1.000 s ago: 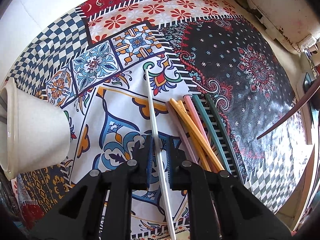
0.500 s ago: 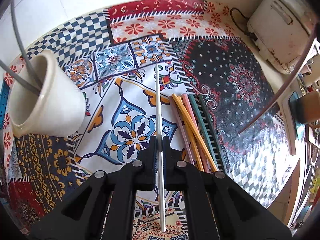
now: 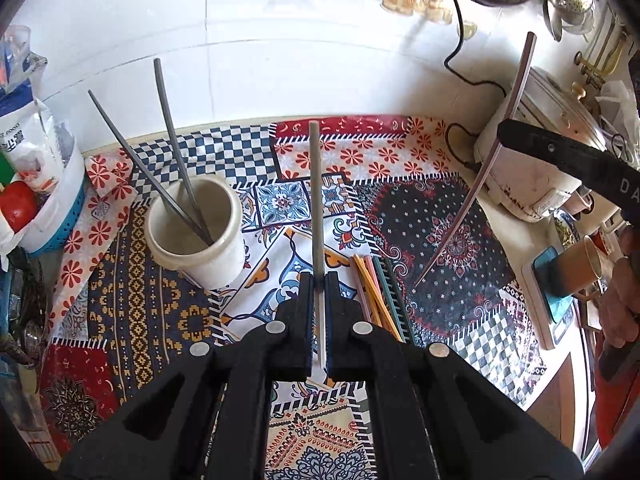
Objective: Organize utensils
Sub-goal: 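Lift both chopsticks and carry them toward the white cup with both tools, then lower both chopsticks into the white cup and open both tools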
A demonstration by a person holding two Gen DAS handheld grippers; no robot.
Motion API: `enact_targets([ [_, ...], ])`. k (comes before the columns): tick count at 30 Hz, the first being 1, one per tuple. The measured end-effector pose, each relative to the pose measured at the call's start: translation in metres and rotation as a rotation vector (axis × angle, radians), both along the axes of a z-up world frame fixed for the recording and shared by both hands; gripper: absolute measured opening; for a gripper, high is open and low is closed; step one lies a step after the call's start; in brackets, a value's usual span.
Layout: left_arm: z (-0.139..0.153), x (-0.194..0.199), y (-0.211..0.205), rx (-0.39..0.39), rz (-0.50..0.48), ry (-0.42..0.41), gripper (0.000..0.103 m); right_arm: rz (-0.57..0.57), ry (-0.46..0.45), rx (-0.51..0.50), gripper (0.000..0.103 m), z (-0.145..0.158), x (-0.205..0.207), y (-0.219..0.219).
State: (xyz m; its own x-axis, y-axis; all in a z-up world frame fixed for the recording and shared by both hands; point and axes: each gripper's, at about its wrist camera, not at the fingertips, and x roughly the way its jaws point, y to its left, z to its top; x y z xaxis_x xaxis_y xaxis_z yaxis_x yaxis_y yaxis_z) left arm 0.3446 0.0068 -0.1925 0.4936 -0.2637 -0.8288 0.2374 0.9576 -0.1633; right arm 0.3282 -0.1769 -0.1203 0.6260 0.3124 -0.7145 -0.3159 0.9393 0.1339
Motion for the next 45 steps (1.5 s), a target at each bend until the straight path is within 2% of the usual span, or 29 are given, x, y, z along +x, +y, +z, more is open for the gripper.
enact_targets([
  [10,0.054,-0.006,0.03,-0.049,0.077,-0.135,0.003,0.031,-0.052,0.035,0.006,0.021,0.011,0.023],
  [15,0.081,-0.01,0.043,-0.029,0.106,-0.221,0.003,0.068,-0.081,0.043,0.005,0.032,0.018,0.04],
  [25,0.111,-0.007,0.079,-0.029,0.196,-0.291,0.003,0.158,-0.127,0.081,0.005,0.053,0.036,0.084],
  [33,0.099,0.009,0.096,-0.017,0.225,-0.253,0.003,0.227,-0.097,0.092,0.006,0.041,0.056,0.12],
  [45,0.038,0.044,0.108,-0.019,0.218,-0.093,0.003,0.275,0.032,0.017,0.006,-0.013,0.083,0.151],
])
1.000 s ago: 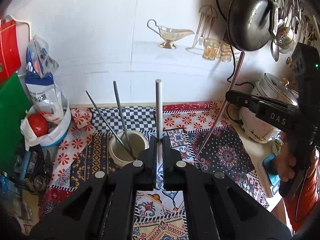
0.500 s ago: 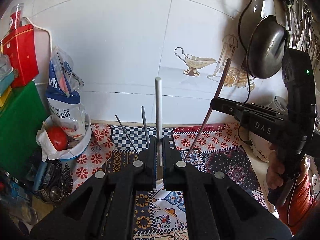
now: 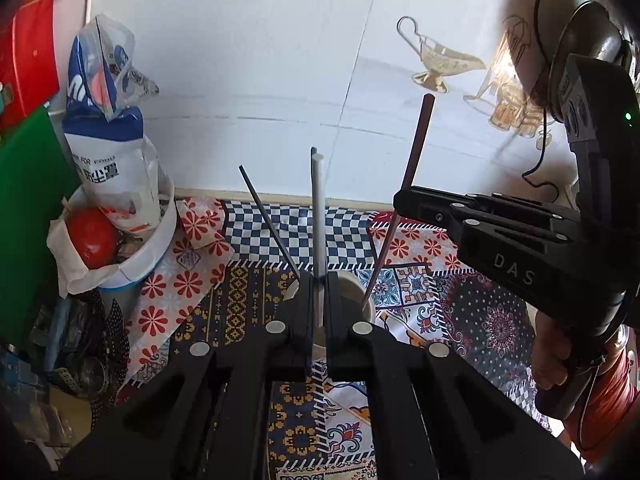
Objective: Organize utensils
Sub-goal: 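Lower both chopsticks into the white cup and open both tools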
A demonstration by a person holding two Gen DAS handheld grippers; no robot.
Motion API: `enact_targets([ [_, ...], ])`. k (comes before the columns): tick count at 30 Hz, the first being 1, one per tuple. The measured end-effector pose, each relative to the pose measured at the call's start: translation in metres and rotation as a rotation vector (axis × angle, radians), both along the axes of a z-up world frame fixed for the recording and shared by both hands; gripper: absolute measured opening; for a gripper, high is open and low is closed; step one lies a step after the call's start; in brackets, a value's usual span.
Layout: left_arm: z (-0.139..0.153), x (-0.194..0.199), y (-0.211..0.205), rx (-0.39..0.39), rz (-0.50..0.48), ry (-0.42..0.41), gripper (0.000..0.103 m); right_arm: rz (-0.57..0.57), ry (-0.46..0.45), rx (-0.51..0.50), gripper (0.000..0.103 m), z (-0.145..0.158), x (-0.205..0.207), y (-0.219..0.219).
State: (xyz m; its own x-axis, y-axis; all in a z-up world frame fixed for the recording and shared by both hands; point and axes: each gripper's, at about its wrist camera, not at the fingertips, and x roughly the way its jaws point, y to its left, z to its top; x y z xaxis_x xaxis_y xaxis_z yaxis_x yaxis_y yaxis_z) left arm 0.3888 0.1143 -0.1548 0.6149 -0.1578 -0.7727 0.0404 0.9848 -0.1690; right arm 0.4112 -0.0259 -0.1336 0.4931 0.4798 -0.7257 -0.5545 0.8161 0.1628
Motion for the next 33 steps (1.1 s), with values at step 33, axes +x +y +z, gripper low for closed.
enact_targets([
  [33,0.026,-0.021,-0.012,0.023,-0.032,-0.058,0.018,0.039,-0.032,-0.091,0.017,0.013,-0.037,-0.011],
])
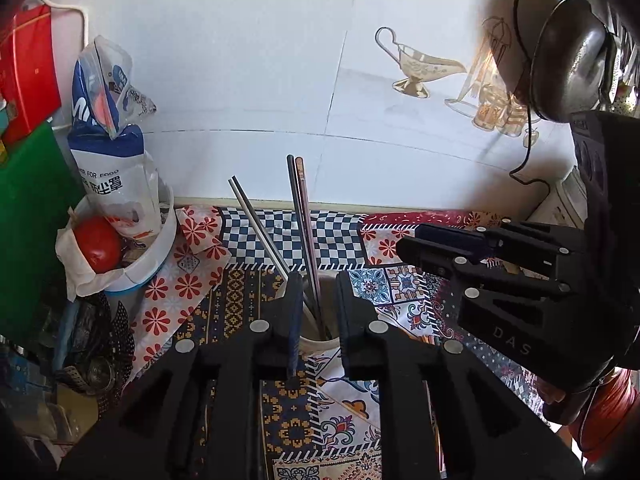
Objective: Organize utensils
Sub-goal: 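Lower both chopsticks into the white cup and open both tools, then withdraw both tools up from the cup and move over the chopstick pile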
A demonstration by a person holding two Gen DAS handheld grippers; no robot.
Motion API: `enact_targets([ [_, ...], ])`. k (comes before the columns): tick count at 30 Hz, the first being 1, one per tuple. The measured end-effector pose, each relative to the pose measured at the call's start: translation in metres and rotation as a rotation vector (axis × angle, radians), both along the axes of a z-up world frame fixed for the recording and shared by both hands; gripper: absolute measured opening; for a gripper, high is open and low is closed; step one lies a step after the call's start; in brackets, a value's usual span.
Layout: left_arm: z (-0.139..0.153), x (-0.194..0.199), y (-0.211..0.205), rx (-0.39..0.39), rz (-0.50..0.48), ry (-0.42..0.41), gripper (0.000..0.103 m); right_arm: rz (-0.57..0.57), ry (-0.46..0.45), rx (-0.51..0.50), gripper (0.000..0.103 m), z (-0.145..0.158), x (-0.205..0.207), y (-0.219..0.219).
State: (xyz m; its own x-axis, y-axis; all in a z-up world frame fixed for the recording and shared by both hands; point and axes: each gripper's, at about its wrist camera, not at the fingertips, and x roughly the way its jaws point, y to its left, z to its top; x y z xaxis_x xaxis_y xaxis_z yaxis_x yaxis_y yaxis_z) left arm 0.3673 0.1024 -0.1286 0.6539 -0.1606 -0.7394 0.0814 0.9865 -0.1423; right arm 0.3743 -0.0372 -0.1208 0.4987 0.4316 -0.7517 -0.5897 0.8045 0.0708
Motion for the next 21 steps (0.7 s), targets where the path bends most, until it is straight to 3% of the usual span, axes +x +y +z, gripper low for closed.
enact_targets([
  [7,0.006,-0.021,-0.016,0.019,-0.024,-0.021,0.038,-0.053,-0.035,0.0,0.03,0.01,-0.027,-0.026],
  [12,-0.005,-0.035,-0.032,0.061,-0.055,-0.006,0.048,-0.107,-0.021,0.005,0.037,0.004,-0.045,-0.049],
  [21,-0.047,-0.051,-0.069,0.086,-0.158,0.087,0.049,-0.219,0.066,-0.058,0.038,-0.038,-0.07,-0.094],
])
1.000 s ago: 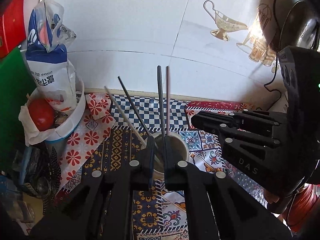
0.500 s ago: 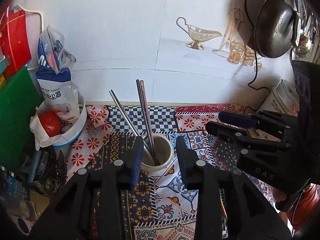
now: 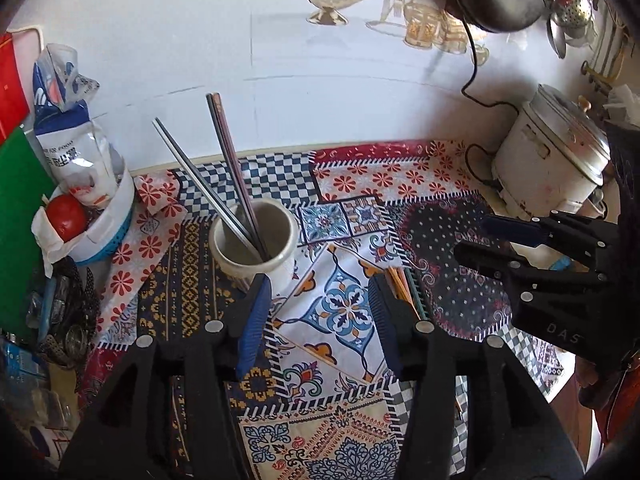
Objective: Organize utensils
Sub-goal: 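Withdraw both tools up from the cup and move over the chopstick pile, then grasp a brown chopstick with the left tool while the right tool grasps a yellow chopstick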
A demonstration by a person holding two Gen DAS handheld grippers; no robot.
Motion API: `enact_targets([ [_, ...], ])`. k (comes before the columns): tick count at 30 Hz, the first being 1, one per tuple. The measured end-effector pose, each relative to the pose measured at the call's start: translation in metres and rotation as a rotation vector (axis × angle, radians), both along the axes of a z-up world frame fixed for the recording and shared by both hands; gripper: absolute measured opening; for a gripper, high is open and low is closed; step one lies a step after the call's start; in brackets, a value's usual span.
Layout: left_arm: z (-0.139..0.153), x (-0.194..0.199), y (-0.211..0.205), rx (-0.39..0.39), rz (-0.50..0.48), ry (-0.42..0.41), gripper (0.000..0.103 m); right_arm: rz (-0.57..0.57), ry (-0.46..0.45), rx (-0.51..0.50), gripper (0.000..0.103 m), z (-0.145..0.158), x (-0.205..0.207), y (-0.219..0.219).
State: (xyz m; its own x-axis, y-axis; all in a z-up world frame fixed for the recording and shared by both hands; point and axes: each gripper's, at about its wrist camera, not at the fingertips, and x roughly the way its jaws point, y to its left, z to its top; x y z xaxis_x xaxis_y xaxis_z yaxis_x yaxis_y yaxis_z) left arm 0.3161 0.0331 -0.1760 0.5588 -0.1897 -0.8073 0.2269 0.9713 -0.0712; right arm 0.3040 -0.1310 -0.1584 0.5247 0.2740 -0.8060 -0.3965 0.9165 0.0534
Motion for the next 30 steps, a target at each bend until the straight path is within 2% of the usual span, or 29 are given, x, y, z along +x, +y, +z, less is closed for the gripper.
enact_targets([
  [9,-0.063,-0.006,-0.042,0.044,-0.101,0.162,0.049,-0.103,0.15,-0.053,0.038,-0.054,-0.021,-0.043],
  [12,-0.084,-0.008,-0.055,0.016,-0.144,0.229,0.049,-0.121,0.188,-0.068,0.038,-0.068,-0.032,-0.054],
  [17,-0.116,-0.007,-0.077,0.021,-0.177,0.307,0.049,-0.151,0.25,-0.068,0.038,-0.091,-0.047,-0.069],
  [18,-0.121,-0.007,-0.08,0.014,-0.183,0.32,0.046,-0.161,0.253,-0.068,0.038,-0.094,-0.05,-0.071],
  [19,-0.126,-0.006,-0.083,0.0,-0.194,0.333,0.038,-0.165,0.254,-0.067,0.038,-0.097,-0.053,-0.072],
  [21,-0.136,-0.001,-0.087,-0.013,-0.202,0.371,0.029,-0.167,0.258,-0.054,0.038,-0.101,-0.059,-0.073],
  [25,-0.147,0.006,-0.089,-0.046,-0.184,0.41,0.019,-0.162,0.292,-0.027,0.038,-0.11,-0.064,-0.073],
  [30,-0.16,0.013,-0.091,-0.059,-0.15,0.436,0.017,-0.155,0.317,0.006,0.038,-0.117,-0.064,-0.071],
])
